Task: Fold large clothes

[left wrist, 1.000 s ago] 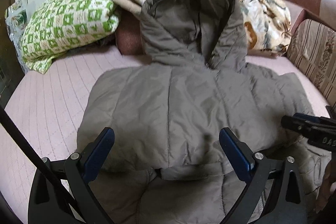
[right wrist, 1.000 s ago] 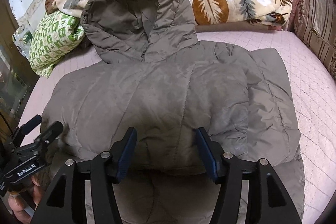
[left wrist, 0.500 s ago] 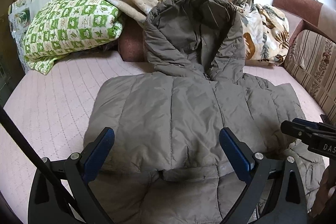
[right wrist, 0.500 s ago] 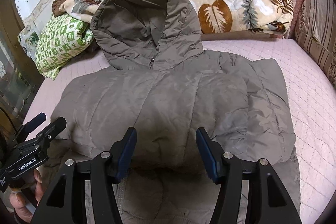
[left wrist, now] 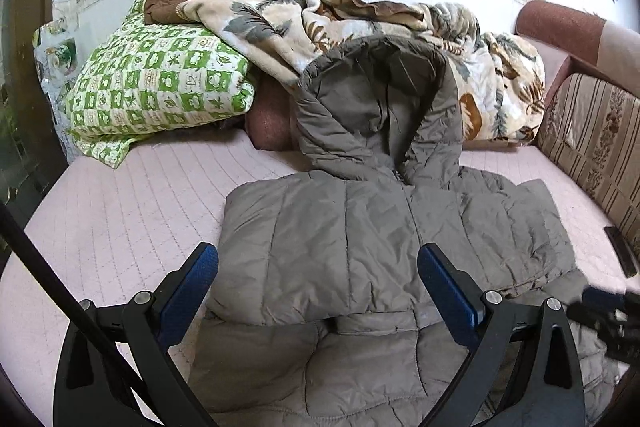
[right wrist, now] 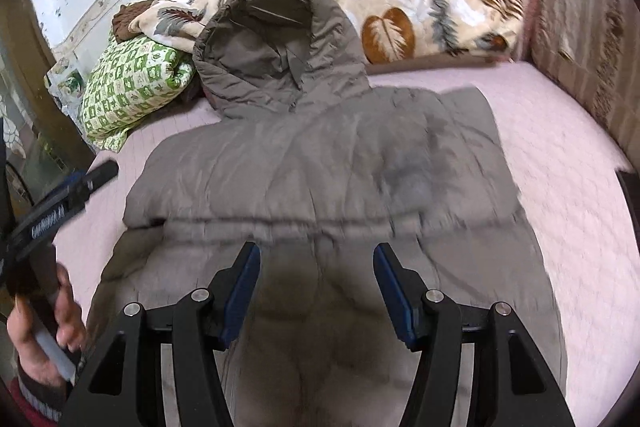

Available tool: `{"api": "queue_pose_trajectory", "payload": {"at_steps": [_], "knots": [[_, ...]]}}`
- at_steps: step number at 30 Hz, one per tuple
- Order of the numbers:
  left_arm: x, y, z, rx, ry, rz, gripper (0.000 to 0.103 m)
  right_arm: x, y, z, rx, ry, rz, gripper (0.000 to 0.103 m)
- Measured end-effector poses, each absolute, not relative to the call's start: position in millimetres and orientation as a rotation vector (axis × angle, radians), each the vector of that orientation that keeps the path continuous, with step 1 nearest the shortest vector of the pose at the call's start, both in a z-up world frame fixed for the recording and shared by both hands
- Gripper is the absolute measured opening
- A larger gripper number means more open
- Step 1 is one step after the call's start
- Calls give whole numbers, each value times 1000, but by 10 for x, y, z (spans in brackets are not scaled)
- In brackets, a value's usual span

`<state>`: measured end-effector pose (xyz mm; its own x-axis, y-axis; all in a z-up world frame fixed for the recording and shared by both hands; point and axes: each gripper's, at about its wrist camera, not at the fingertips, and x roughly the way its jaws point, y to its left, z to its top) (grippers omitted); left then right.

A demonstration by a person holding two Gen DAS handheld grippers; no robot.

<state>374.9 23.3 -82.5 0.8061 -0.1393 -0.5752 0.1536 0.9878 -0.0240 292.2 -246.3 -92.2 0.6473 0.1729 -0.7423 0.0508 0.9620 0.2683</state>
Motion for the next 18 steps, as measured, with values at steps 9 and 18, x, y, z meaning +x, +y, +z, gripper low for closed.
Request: {"api": "queue_pose_trajectory", "payload": {"at_steps": [9,18], "knots": [[3647,458,-698,-31,593,-143,100,2526,-2545,-651,277,866,2,64],[3590,575,-758,-24,601,-128,100,2272,-2320,-357,248,845,16,71]]}}
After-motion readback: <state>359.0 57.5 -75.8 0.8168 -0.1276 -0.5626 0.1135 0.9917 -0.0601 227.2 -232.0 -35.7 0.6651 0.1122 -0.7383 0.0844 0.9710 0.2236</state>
